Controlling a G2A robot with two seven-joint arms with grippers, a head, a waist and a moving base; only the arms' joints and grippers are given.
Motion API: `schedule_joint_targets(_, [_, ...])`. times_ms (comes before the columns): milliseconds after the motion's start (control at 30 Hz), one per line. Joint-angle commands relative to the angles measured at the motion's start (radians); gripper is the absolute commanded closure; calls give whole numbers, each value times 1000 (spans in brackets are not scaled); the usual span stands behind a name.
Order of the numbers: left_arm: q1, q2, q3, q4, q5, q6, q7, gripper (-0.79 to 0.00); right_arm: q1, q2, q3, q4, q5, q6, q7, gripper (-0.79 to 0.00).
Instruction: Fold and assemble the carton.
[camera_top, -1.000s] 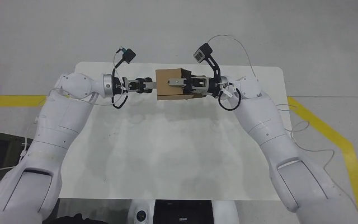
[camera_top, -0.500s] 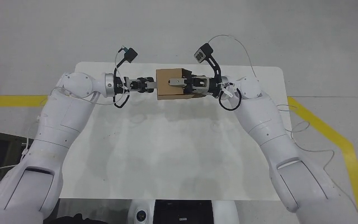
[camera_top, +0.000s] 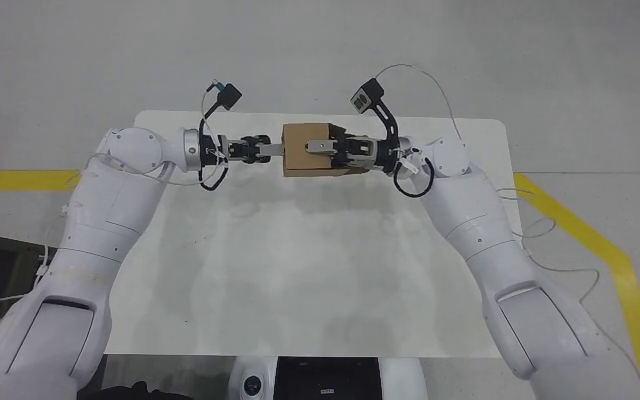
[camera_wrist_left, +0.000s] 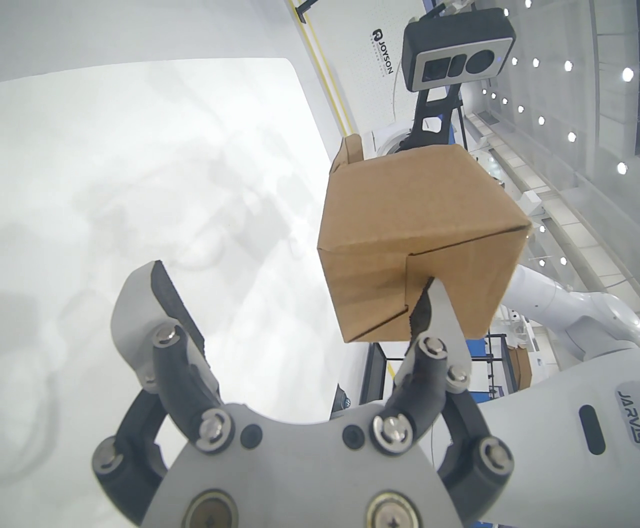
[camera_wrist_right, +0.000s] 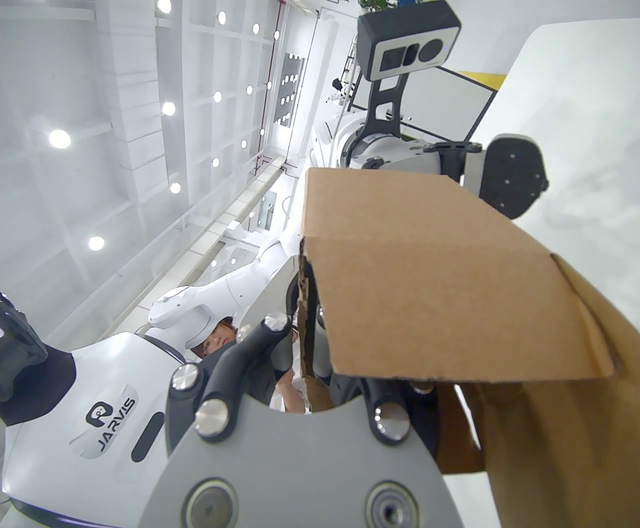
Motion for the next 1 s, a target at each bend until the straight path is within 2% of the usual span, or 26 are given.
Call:
schedule_joint_targets(0, [2,6,-13,8,20,-6,10,-785,3,2,-1,17,-23,10,-5,0])
schedule_joint_targets(100, [7,13,-32,12,50,-24,28,-785,-1,4,-9,46,-58,32,-18,0])
schedule_joint_targets(333, [42,33,-69,-11,201,-150,141,-785,-16,0,-39,107,-116,107,-51,0])
schedule_joint_targets(533, [96,50,-96,-72,360,-248,239,-785,-33,-7,-65,129,-162,137,-80,0])
schedule_joint_targets(867, [187,75,-145,-185,575,-315,380,-785,-57,-8,-94,105,-254,149,-133,0])
schedule_joint_targets(900, [195,77,-149,-194,594,-319,391,-785,-59,-7,-94,103,-261,151,-138,-6])
schedule_joint_targets(967, [209,81,-156,-211,633,-333,414,-785,-63,-4,-89,96,-268,154,-143,-175])
